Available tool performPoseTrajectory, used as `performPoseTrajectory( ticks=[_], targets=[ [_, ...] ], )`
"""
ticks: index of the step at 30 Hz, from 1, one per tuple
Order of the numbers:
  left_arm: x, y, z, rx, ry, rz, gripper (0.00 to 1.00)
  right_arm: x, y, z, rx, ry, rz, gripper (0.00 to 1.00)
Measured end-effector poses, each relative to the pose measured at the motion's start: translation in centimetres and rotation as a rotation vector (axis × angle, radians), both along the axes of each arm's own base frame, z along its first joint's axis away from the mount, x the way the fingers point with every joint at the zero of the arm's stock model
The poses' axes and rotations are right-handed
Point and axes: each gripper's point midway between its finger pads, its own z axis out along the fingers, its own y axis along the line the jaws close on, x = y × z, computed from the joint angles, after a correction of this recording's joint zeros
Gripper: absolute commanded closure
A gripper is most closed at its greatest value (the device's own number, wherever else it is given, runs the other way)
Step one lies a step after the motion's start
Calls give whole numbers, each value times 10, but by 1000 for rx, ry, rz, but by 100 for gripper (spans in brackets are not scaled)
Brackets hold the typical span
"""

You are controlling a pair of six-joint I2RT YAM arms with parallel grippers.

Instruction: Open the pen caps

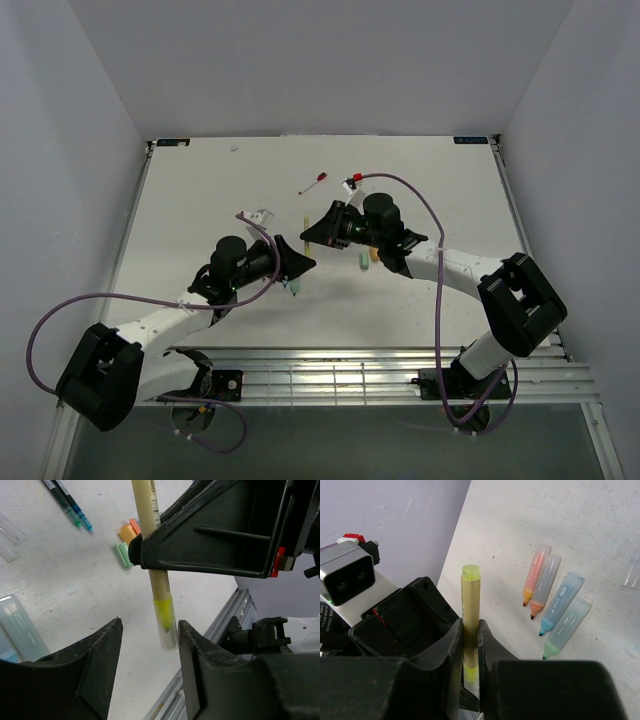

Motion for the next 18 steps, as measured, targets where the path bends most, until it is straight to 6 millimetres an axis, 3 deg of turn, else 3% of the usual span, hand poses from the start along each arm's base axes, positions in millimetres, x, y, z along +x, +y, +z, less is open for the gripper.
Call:
performPoseTrajectory(
  ticks=[8, 11, 12, 18],
  targets=[
    [1, -9, 6, -25, 3, -35, 71, 3, 0, -2, -1, -1, -9, 92],
    [1, -9, 4, -24, 19, -30, 96, 5, 0, -2, 1, -9, -12, 92],
    [2, -8, 3, -24, 21, -26, 100, 6, 0, -2, 1, -15, -18, 92],
    [3, -9, 3, -25, 21, -26, 100, 10, -1, -2, -9, -33, -27, 92]
  ],
)
